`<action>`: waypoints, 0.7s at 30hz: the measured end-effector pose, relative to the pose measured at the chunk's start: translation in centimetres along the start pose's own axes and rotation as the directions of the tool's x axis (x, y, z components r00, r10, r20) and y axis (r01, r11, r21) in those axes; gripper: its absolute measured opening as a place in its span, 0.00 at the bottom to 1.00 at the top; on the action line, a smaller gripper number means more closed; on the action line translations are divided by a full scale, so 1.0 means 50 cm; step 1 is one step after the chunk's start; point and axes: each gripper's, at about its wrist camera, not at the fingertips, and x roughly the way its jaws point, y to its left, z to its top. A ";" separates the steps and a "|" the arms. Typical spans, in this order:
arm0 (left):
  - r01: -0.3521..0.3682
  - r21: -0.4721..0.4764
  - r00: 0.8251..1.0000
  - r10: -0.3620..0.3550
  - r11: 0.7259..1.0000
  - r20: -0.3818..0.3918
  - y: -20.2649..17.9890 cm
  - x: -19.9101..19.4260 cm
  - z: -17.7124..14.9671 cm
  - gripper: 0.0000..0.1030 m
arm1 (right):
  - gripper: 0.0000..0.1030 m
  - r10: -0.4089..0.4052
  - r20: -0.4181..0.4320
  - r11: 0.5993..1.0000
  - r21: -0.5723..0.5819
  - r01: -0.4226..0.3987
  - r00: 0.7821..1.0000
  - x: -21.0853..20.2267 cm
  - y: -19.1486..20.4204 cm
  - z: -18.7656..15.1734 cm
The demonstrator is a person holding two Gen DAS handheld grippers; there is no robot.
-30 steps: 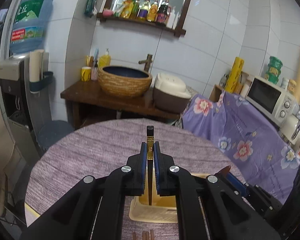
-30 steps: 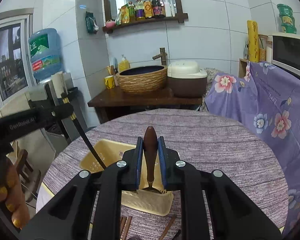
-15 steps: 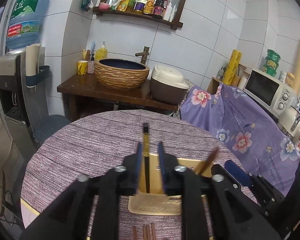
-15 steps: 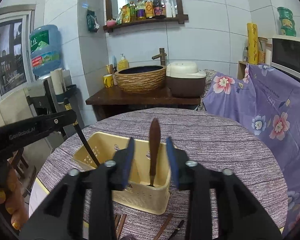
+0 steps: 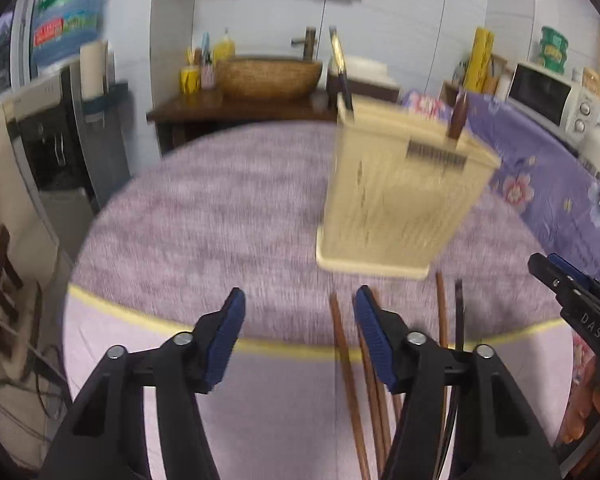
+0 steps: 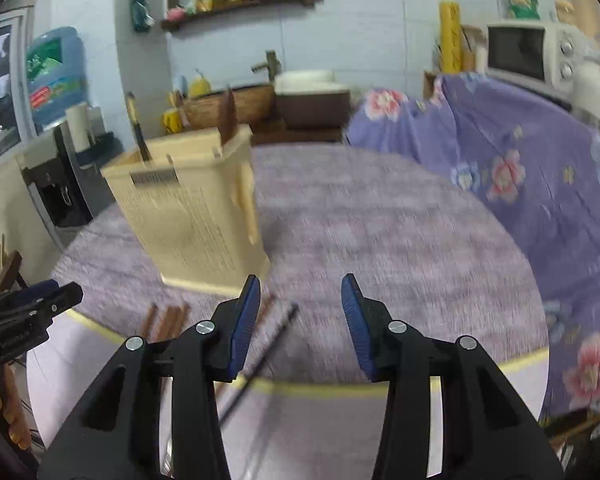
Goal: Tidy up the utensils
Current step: 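Lower both utensils into the holder and open both tools, then bring both tools back down to the remaining utensils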
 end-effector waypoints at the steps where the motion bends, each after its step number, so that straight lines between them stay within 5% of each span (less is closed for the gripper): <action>1: 0.013 -0.012 0.999 -0.013 1.000 -0.038 0.002 0.015 -0.018 0.47 | 0.42 -0.011 -0.018 1.000 0.006 0.011 1.000 0.002 -0.006 -0.018; 10: 0.028 0.017 0.989 -0.025 0.999 -0.145 -0.036 0.073 -0.085 0.36 | 0.42 -0.011 -0.107 1.000 0.021 0.013 0.994 0.009 -0.025 -0.114; 21: -0.013 0.096 0.986 0.029 0.995 -0.162 -0.073 0.121 -0.060 0.27 | 0.43 -0.009 -0.129 1.000 0.021 0.012 0.992 0.013 -0.019 -0.122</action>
